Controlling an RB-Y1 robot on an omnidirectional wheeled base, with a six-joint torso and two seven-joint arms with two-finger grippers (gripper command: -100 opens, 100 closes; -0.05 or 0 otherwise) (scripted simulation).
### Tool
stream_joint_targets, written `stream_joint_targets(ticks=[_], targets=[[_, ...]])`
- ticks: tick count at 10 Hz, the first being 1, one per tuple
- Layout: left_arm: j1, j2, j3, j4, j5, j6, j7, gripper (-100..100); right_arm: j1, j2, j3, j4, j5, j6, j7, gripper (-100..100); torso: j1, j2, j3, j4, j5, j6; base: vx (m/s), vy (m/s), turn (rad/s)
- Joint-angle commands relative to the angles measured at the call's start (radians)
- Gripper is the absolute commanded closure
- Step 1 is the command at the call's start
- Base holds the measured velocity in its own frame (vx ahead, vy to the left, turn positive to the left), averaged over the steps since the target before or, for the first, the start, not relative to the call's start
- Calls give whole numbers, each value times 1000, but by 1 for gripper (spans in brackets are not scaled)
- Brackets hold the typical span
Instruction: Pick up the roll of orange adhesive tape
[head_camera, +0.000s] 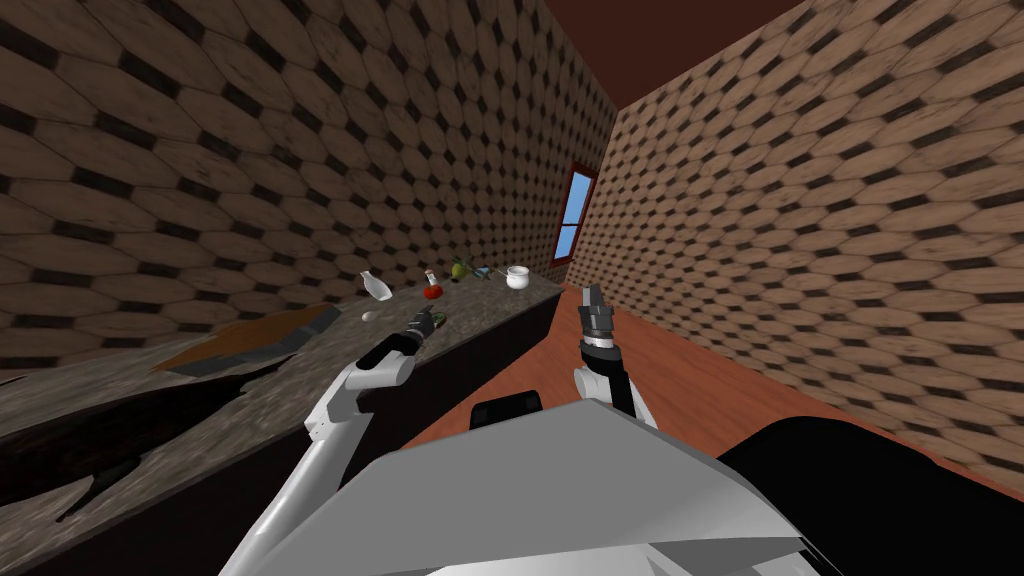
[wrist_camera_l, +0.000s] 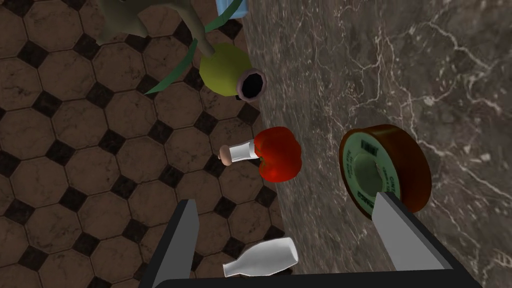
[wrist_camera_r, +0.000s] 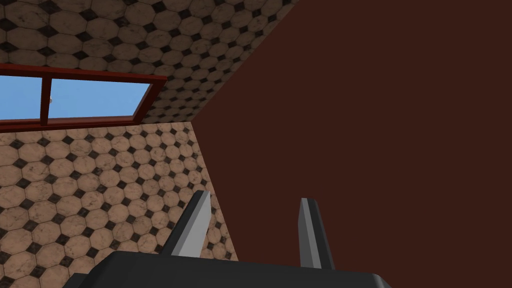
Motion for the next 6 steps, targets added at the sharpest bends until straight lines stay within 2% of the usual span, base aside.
stream_joint_targets(ticks=[1, 2, 4, 5, 6], targets=[[-3, 6, 3, 3, 5, 50, 3, -100, 0, 0, 0, 0, 0, 0, 0, 0, 0, 0, 0, 0, 0, 0, 0, 0, 0], [-39, 16, 16, 36, 15, 80, 16, -100, 0, 0, 0, 0, 0, 0, 0, 0, 0, 0, 0, 0, 0, 0, -9, -3, -110], [-39, 16, 16, 36, 15, 127, 16, -100, 0, 0, 0, 0, 0, 0, 0, 0, 0, 0, 0, 0, 0, 0, -5, 1, -35], [-39, 16, 16, 36, 15, 135, 16, -100, 0, 0, 0, 0, 0, 0, 0, 0, 0, 0, 0, 0, 0, 0, 0, 0, 14], [-74, 25, 31, 69, 24, 175, 29, -100, 0, 0, 0, 0, 0, 0, 0, 0, 0, 0, 0, 0, 0, 0, -8, -1, -121]])
